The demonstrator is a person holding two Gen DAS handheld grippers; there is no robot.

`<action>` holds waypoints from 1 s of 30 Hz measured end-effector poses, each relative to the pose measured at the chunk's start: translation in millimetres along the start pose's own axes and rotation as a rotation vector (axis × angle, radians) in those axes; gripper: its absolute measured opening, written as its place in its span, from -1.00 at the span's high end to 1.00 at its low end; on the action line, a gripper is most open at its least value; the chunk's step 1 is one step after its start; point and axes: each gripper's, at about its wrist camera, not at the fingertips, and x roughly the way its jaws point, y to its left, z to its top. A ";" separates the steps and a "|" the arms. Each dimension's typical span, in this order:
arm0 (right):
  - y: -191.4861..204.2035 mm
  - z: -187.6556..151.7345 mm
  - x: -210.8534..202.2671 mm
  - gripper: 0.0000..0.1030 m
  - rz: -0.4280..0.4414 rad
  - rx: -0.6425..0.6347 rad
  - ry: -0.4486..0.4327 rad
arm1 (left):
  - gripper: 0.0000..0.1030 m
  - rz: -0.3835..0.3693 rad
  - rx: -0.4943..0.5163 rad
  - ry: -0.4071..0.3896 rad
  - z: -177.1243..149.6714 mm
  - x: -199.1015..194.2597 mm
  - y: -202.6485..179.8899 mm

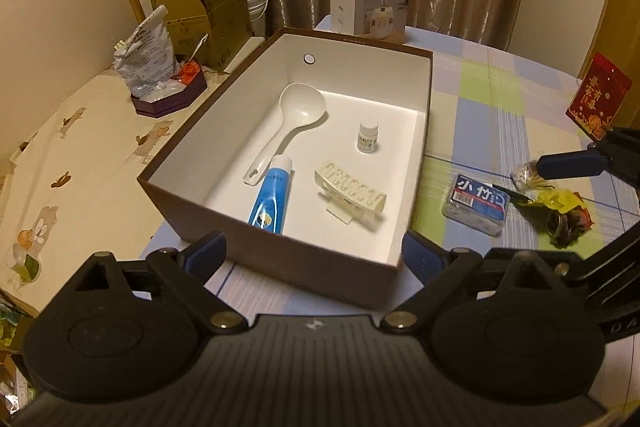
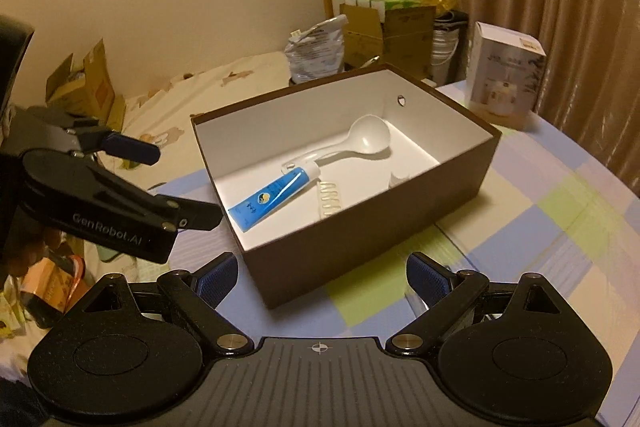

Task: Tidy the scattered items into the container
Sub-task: 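Lift both tools out of the box and move toward the remaining items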

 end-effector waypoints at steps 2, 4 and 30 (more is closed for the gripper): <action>-1.4 -3.9 -5.5 -0.87 0.002 0.004 -0.001 | -0.86 0.007 0.003 -0.002 -5.0 -4.5 -4.8; -1.2 -8.1 -11.5 -0.87 0.007 0.007 -0.006 | -0.86 0.011 0.002 0.000 -9.8 -8.4 -8.7; -39.8 -89.7 -76.7 -0.87 -0.029 0.131 0.023 | -0.86 -0.062 0.034 0.034 -52.3 -17.6 -80.3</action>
